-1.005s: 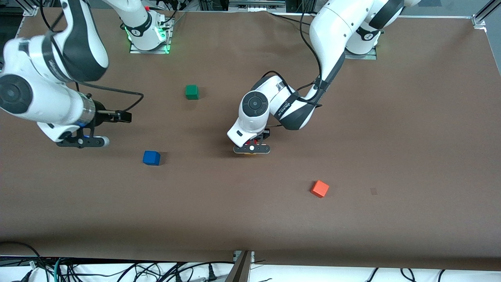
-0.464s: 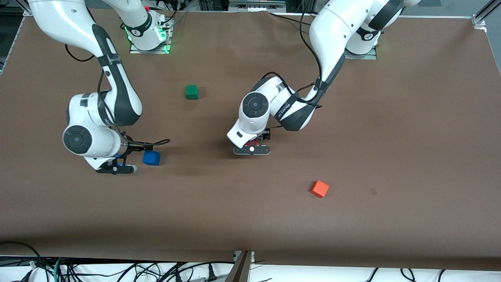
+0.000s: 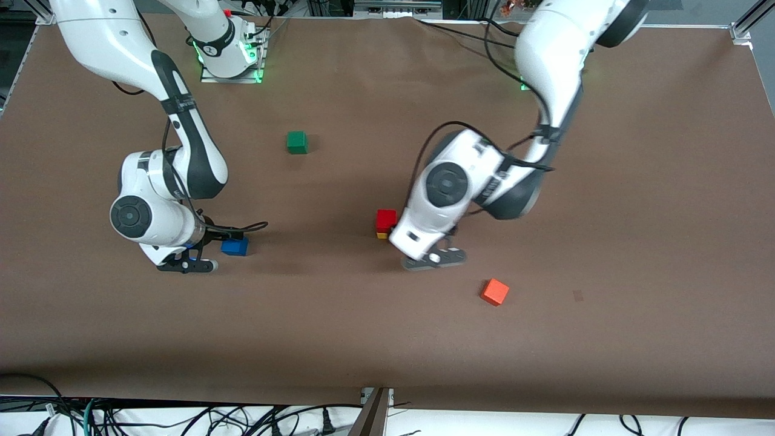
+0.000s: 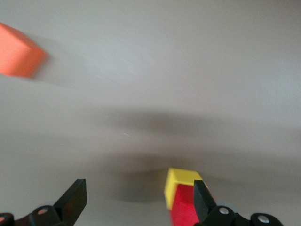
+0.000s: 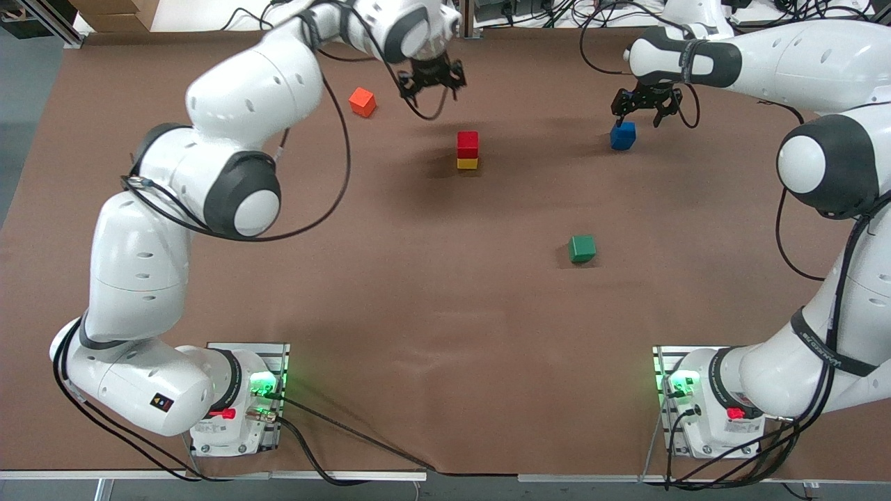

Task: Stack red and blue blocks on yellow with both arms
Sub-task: 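Grasp the blue cube with the right gripper while the left gripper withdraws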

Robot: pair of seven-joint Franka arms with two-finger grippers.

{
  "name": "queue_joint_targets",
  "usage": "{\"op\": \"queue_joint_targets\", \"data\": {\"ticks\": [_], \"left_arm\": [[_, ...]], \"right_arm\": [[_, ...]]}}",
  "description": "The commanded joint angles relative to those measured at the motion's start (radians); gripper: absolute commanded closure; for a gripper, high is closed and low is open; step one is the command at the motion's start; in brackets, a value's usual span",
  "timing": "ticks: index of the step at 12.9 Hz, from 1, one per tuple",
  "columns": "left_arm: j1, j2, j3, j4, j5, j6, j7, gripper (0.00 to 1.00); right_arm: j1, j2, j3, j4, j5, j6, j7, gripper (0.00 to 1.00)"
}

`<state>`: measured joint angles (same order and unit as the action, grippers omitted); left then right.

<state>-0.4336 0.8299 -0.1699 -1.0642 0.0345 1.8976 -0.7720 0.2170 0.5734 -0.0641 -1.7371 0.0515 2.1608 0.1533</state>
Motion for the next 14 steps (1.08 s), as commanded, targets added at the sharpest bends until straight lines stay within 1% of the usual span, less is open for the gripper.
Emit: {"op": "queue_joint_targets", "data": {"ticks": [1, 2, 3, 4, 5, 6, 8, 9, 10, 11, 12, 14], "left_arm": [[0.116, -0.078, -0.008, 0.001, 0.016, -0.048, 0.084, 0.00], [0.169, -0.103, -0.010, -0.006, 0.019, -0.060, 0.141, 0.00], [0.209, -0.121, -0.008, -0.005, 0.019, -0.101, 0.193, 0.00], [0.251, -0.144, -0.007, -0.004, 0.019, -0.153, 0.227, 0.00], [0.291, -0.170, -0.007, -0.002, 0.018, -0.190, 0.252, 0.00], [0.327, -0.204, -0.008, -0.002, 0.016, -0.222, 0.269, 0.00], [0.386, -0.262, -0.010, -0.003, 0.013, -0.291, 0.325, 0.00], [0.406, -0.290, -0.010, -0.003, 0.015, -0.313, 0.379, 0.00], [0.433, -0.310, -0.010, -0.003, 0.013, -0.330, 0.442, 0.00], [0.464, -0.328, -0.011, -0.003, 0.007, -0.350, 0.495, 0.00], [0.493, -0.343, -0.011, -0.003, 0.005, -0.377, 0.537, 0.00], [0.532, -0.377, -0.010, -0.005, 0.005, -0.445, 0.620, 0.00]], "right_arm": [[0.005, 0.023, 0.003, -0.025, 0.021, 0.074, -0.023, 0.01], [0.005, 0.025, 0.003, -0.044, 0.021, 0.106, -0.038, 0.02], [0.005, 0.029, 0.003, -0.065, 0.021, 0.146, -0.041, 0.04], [0.005, 0.031, 0.003, -0.080, 0.021, 0.172, -0.044, 0.10], [0.005, 0.031, 0.003, -0.082, 0.021, 0.172, -0.047, 0.19], [0.005, 0.031, 0.003, -0.081, 0.021, 0.171, -0.047, 0.29], [0.005, 0.026, 0.003, -0.072, 0.022, 0.157, -0.047, 0.56], [0.005, 0.023, 0.006, -0.067, 0.021, 0.148, -0.049, 0.64], [0.005, 0.013, 0.013, -0.059, 0.019, 0.145, -0.055, 0.65], [0.007, -0.009, 0.032, -0.041, 0.019, 0.108, -0.047, 0.65], [0.012, -0.030, 0.061, -0.003, 0.019, 0.037, -0.038, 0.65], [0.021, -0.032, 0.122, 0.121, 0.021, -0.117, -0.025, 0.65]]}}
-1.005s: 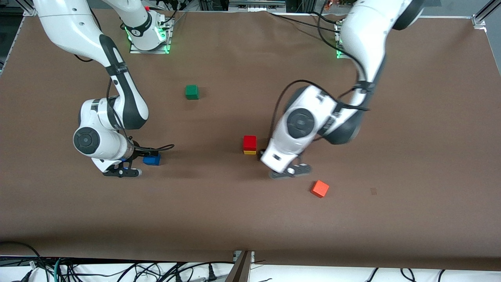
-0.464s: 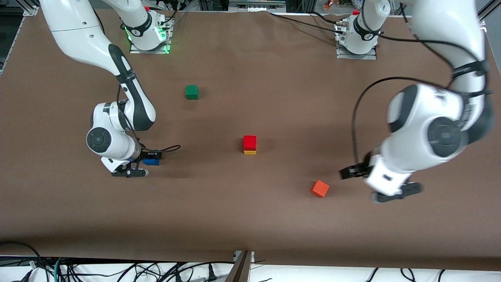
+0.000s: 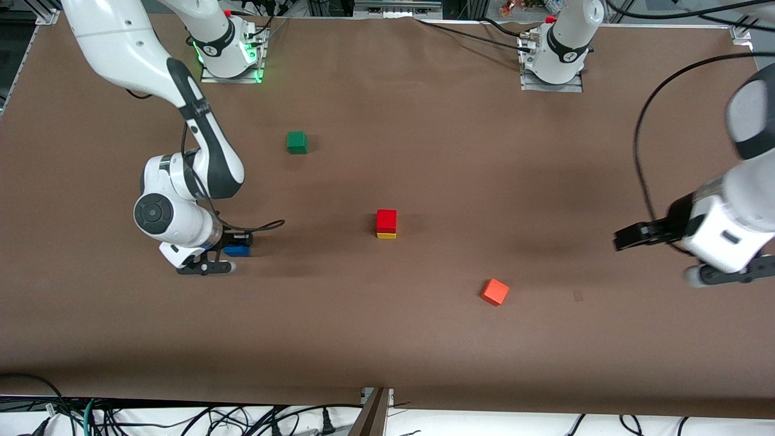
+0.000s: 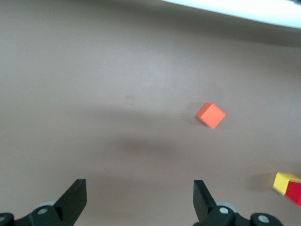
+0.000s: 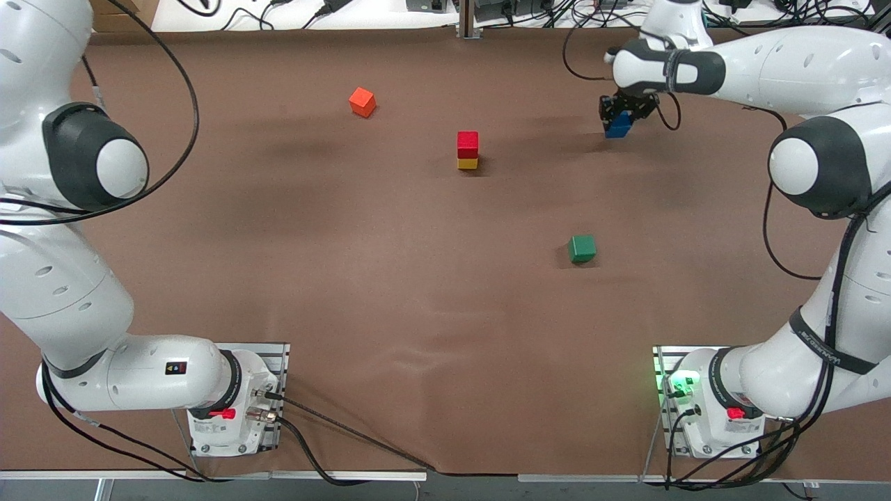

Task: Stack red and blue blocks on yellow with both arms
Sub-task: 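Carry the blue cube with the right gripper over the red cube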

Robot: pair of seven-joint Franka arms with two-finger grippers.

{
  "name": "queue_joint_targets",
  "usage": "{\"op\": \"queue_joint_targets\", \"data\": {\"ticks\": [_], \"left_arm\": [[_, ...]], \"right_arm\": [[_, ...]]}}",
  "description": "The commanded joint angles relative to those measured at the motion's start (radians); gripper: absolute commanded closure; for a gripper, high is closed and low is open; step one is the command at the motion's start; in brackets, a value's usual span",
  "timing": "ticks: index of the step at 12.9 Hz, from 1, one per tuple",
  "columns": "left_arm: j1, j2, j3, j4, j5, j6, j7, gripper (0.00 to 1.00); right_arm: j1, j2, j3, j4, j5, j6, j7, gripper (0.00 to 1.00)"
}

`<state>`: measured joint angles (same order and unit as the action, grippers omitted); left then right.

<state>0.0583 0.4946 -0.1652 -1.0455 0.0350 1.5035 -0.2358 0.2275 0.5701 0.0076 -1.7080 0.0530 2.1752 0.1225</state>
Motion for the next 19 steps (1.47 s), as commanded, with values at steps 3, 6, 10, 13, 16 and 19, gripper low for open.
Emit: {"op": "queue_joint_targets", "data": {"ticks": [3, 6, 10, 13, 16, 19], "left_arm": [[0.094, -0.086, -0.008, -0.054, 0.005, -0.114, 0.136, 0.00], [0.094, -0.246, -0.005, -0.241, 0.003, -0.105, 0.128, 0.00], [0.051, -0.393, -0.004, -0.448, 0.005, -0.037, 0.125, 0.00], [0.066, -0.404, -0.005, -0.481, 0.005, 0.007, 0.141, 0.00], [0.075, -0.392, -0.005, -0.475, 0.003, 0.007, 0.141, 0.00], [0.081, -0.390, -0.005, -0.470, 0.003, 0.014, 0.142, 0.00]], "right_arm": [[0.111, -0.029, 0.077, 0.162, 0.022, -0.169, 0.139, 0.64], [0.275, 0.022, 0.075, 0.255, 0.018, -0.163, 0.351, 0.64], [0.400, 0.125, 0.074, 0.402, 0.016, -0.152, 0.473, 0.63], [0.458, 0.142, 0.069, 0.421, 0.005, -0.132, 0.489, 0.63], [0.463, 0.160, 0.069, 0.421, -0.012, -0.115, 0.497, 0.63], [0.480, 0.183, 0.063, 0.423, -0.051, -0.094, 0.512, 0.63]]}}
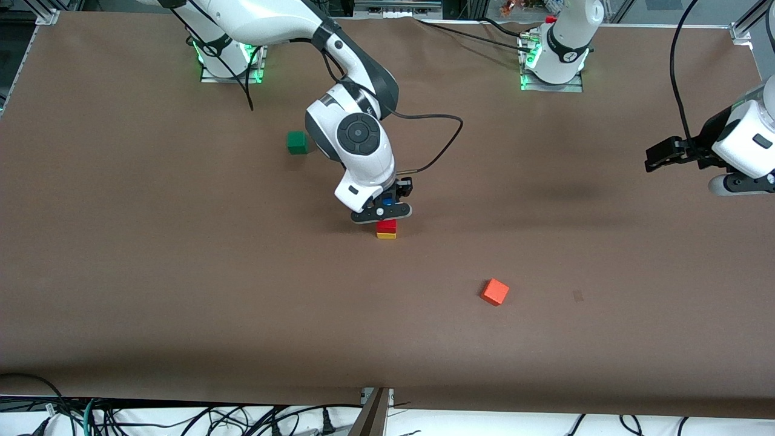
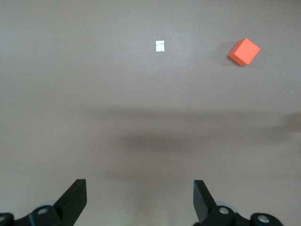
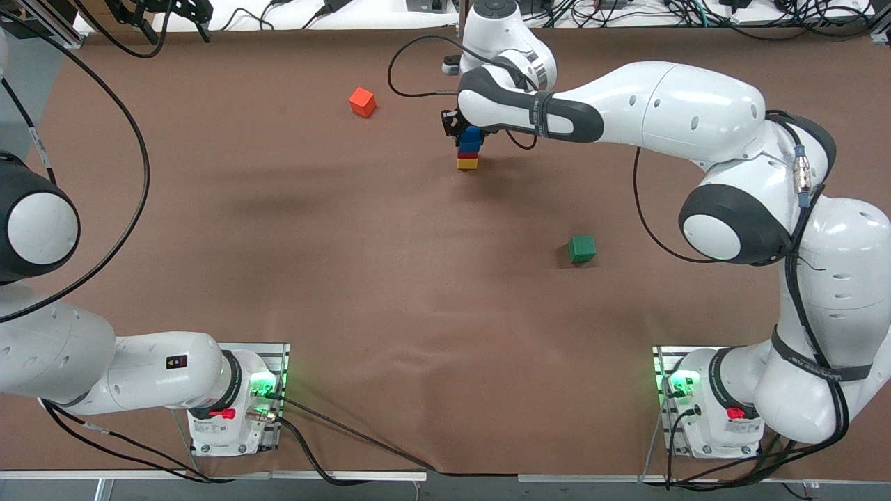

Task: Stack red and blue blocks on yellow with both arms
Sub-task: 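Carry the blue cube with the right gripper over the red cube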

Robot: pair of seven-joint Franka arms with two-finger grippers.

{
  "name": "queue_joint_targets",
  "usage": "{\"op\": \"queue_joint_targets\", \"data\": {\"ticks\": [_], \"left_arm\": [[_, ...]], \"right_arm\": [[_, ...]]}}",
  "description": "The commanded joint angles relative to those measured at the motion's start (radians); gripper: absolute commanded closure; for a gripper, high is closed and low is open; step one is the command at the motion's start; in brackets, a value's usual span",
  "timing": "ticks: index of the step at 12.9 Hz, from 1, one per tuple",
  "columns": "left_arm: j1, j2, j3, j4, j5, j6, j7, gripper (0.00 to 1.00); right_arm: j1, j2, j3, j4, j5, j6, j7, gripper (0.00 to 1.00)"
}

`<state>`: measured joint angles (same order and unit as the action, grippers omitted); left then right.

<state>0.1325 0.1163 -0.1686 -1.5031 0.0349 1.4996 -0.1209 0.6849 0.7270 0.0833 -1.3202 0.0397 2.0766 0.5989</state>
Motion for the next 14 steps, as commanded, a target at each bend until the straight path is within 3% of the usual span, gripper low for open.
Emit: {"op": "queue_joint_targets", "data": {"ticks": [1, 9, 11, 14], "left_arm": [[0.009, -0.010, -0.002, -0.012, 0.002, 0.018, 0.027, 0.00], [0.010, 0.010, -0.002, 0.023, 0.002, 0.016, 0.015, 0.00], [0.009, 0.010, -0.005, 0.023, 0.002, 0.016, 0.014, 0.00], [0.007, 0.011, -0.006, 0.023, 0.002, 0.016, 0.012, 0.00]], "right_arm": [[0.022, 0.029, -0.013, 0.035, -0.044, 0.005, 0.051, 0.63], [0.021, 0.043, -0.013, 0.038, -0.044, 0.039, 0.075, 0.63], [0.022, 0.043, -0.013, 0.038, -0.046, 0.039, 0.075, 0.58], [0.016, 0.040, -0.014, 0.038, -0.047, 0.031, 0.073, 0.43]]}}
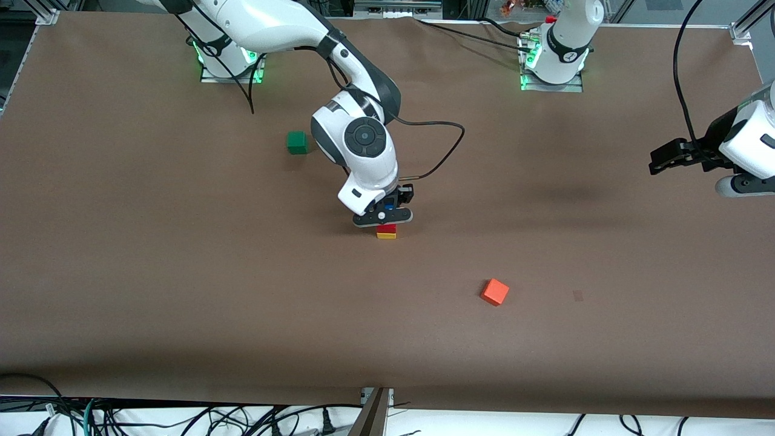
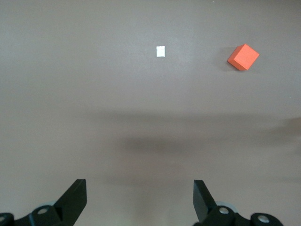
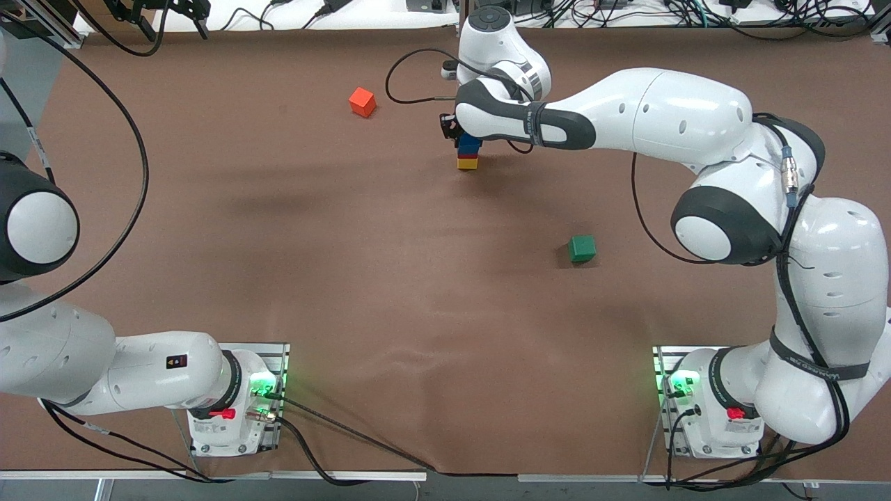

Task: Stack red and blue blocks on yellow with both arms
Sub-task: 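Lower the blue cube onto the red cube and open the right gripper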

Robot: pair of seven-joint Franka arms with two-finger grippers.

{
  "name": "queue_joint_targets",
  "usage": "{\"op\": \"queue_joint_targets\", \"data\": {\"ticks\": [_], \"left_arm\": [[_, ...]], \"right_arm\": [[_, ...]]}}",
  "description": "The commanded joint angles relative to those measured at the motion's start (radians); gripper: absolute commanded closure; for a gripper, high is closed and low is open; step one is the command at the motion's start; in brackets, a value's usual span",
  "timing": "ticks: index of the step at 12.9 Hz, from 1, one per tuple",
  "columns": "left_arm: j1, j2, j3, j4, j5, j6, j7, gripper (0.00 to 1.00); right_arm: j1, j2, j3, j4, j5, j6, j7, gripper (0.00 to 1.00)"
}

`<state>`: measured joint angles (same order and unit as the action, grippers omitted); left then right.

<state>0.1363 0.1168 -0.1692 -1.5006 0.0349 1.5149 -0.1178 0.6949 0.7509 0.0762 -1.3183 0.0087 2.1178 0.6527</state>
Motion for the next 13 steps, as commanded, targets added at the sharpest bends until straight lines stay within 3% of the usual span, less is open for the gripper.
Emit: {"op": "queue_joint_targets", "data": {"ticks": [1, 2, 3, 10, 13], "left_arm": [[0.003, 0.009, -0.006, 0.020, 0.002, 0.001, 0.009, 0.00], [0.005, 0.011, -0.006, 0.020, 0.002, 0.001, 0.009, 0.00], [0.005, 0.011, -0.006, 0.020, 0.002, 0.001, 0.009, 0.00], [0.000, 0.012, -0.006, 0.020, 0.000, 0.002, 0.009, 0.00], [-0.001, 0.015, -0.006, 0.022, 0.002, 0.002, 0.009, 0.00]], "right_arm": [[0.003, 0.015, -0.009, 0.036, -0.015, -0.012, 0.019, 0.33], [0.002, 0.010, -0.010, 0.036, -0.015, -0.016, 0.018, 0.21], [0.000, 0.008, -0.012, 0.037, -0.015, -0.024, 0.018, 0.00], [0.001, -0.004, -0.024, 0.062, -0.010, -0.067, 0.042, 0.00], [-0.009, -0.018, -0.027, 0.155, -0.006, -0.217, 0.042, 0.00]]}}
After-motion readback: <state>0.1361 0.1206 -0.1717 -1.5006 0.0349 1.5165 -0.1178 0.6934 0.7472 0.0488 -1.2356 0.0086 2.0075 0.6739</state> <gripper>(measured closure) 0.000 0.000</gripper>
